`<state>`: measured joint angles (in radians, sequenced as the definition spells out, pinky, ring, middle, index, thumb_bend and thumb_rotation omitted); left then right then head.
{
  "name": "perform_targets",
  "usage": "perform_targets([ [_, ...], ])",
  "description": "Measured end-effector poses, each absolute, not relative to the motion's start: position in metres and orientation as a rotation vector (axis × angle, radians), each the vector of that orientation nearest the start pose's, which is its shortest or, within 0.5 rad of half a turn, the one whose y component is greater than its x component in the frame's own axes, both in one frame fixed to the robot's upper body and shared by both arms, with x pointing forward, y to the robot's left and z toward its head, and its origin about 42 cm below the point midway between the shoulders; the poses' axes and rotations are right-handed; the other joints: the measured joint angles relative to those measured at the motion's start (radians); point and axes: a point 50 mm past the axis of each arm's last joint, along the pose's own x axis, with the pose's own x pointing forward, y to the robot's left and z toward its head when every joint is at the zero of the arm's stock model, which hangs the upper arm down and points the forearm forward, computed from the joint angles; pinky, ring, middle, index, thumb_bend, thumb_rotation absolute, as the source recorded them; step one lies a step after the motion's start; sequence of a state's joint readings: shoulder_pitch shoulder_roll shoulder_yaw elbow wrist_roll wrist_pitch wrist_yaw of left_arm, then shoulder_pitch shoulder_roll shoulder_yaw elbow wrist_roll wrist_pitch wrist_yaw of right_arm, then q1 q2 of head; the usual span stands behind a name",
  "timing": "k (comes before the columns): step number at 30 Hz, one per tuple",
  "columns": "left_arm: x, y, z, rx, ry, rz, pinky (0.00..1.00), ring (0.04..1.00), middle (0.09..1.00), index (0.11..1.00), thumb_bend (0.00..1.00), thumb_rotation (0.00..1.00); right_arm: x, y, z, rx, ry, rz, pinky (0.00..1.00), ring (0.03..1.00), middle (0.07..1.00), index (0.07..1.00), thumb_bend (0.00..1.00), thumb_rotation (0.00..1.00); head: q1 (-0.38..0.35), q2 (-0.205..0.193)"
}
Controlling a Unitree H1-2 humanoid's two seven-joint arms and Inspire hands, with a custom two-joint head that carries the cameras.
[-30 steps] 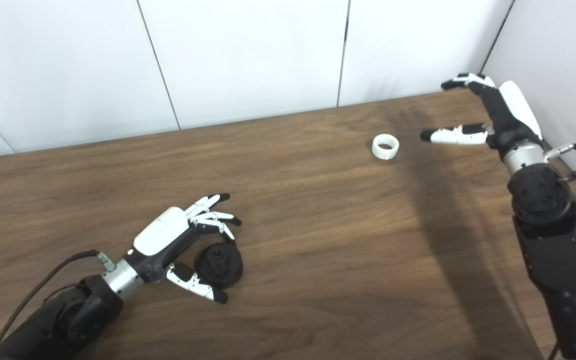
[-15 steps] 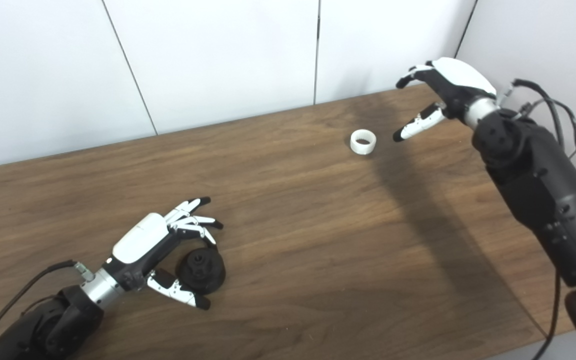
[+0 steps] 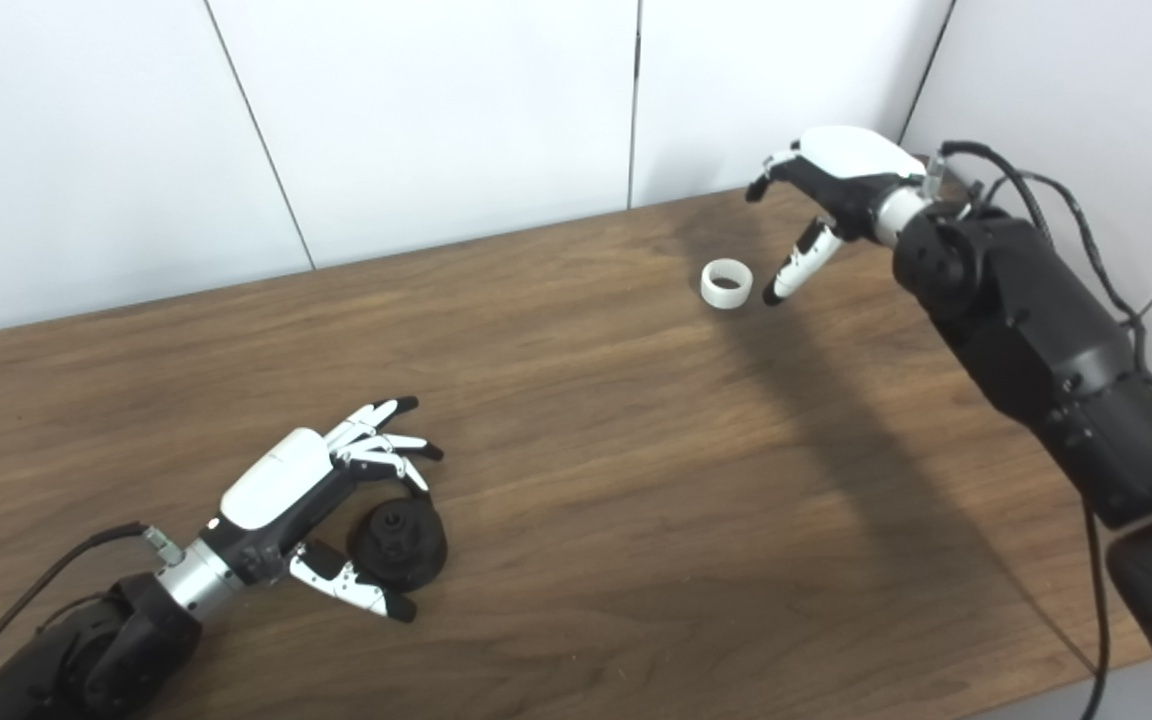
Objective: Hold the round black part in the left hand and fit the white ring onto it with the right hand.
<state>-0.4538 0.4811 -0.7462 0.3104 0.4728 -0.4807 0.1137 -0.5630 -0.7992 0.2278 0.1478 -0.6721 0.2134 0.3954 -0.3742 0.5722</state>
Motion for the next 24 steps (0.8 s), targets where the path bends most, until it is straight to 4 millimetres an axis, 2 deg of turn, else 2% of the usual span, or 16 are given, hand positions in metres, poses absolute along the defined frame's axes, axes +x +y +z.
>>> perform_targets([
  [4,0.359,0.190,0.122,0.969,-0.584,-0.807,1.00,1.000,0.801,0.481,0.52,0.06,0.434,-0.387,0.291,-1.507,0.087,0.145,0.97,0.991,0.914,0.762,0.94,0.21,-0.014,-0.018],
  [8,0.359,0.191,0.121,0.968,-0.582,-0.808,1.00,1.000,0.802,0.481,0.52,0.06,0.437,-0.379,0.279,-1.515,0.090,0.185,0.96,0.984,0.912,0.767,0.92,0.21,-0.015,-0.020],
  [16,0.357,0.194,0.121,0.967,-0.576,-0.810,1.00,1.000,0.805,0.481,0.52,0.06,0.440,-0.382,0.273,-1.540,0.097,0.192,0.96,0.992,0.918,0.770,0.89,0.23,-0.011,-0.018],
  [24,0.356,0.194,0.121,0.967,-0.577,-0.810,1.00,1.000,0.799,0.481,0.52,0.06,0.443,-0.379,0.272,-1.546,0.082,0.218,0.97,0.987,0.916,0.756,0.92,0.20,-0.011,-0.023],
])
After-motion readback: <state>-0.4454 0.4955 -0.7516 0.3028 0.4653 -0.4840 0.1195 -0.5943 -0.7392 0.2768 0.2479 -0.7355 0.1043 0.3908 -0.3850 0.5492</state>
